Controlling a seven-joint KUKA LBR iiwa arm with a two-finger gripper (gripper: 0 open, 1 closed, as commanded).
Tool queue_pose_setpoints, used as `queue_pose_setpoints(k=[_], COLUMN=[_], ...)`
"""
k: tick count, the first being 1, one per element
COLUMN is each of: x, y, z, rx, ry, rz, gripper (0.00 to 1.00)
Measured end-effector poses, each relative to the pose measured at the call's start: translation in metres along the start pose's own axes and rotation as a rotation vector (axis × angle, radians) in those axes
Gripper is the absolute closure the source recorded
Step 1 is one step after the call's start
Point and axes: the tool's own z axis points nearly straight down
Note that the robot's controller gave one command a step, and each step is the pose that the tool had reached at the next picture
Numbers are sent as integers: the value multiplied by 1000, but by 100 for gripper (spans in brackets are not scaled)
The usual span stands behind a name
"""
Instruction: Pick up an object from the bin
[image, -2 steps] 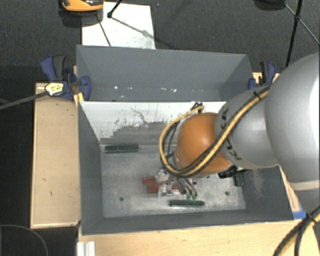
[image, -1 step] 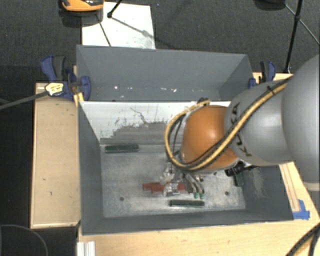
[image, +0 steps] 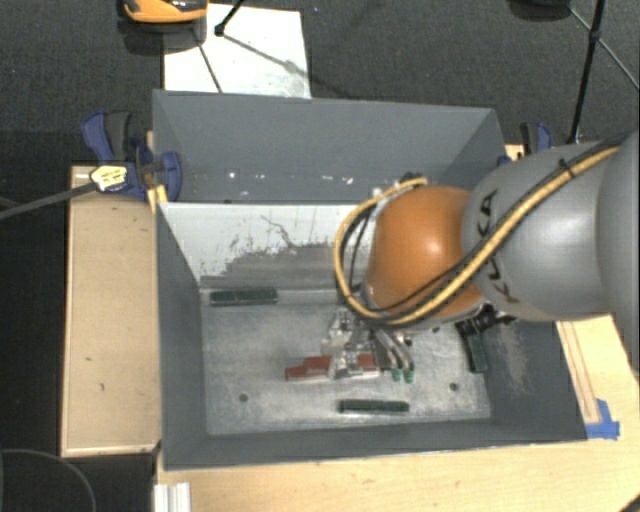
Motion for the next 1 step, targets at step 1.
queue_pose_setpoints(k=[1], x=[-3], y=[-1], z=[-87], rx=[0], ry=[1], rz=[13], gripper=[100])
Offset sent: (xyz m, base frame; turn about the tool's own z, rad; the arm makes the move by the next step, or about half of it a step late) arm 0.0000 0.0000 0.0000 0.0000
